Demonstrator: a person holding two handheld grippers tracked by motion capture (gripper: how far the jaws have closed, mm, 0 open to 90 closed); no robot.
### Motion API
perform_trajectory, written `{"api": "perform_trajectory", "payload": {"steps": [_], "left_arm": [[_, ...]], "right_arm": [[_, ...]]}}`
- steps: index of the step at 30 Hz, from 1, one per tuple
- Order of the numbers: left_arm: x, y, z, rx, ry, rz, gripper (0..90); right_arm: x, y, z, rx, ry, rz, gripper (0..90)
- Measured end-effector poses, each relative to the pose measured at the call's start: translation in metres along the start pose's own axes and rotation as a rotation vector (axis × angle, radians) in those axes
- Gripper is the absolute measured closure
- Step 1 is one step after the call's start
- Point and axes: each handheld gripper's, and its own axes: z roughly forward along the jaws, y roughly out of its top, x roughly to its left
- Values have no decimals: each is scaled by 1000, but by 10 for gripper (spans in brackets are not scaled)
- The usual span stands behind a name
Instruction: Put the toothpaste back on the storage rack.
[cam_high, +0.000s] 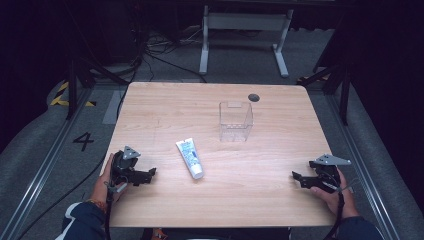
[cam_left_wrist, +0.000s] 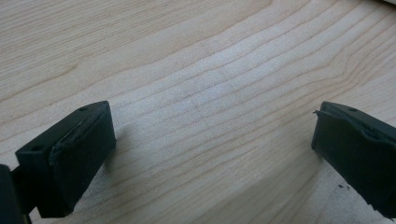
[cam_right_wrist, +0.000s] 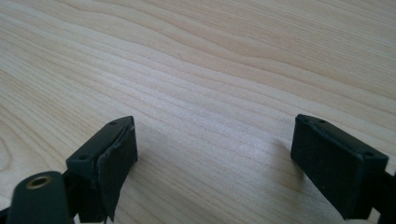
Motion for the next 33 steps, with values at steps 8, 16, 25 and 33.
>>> {"api": "perform_trajectory", "payload": {"steps": [8, 16, 25, 33], "left_arm": [[-2, -1, -1, -1, 14, -13, 2], [-3, 1, -4, 44, 18, -7, 7], [-22, 18, -8, 97, 25, -1, 156], [-49, 41, -11, 79, -37, 17, 172]], "right_arm": [[0, 0, 0, 1, 2, -2, 149], [0, 1, 0, 1, 0, 1, 146], [0, 0, 0, 1, -1, 2, 147], [0, 0, 0, 1, -1, 1, 146]]}}
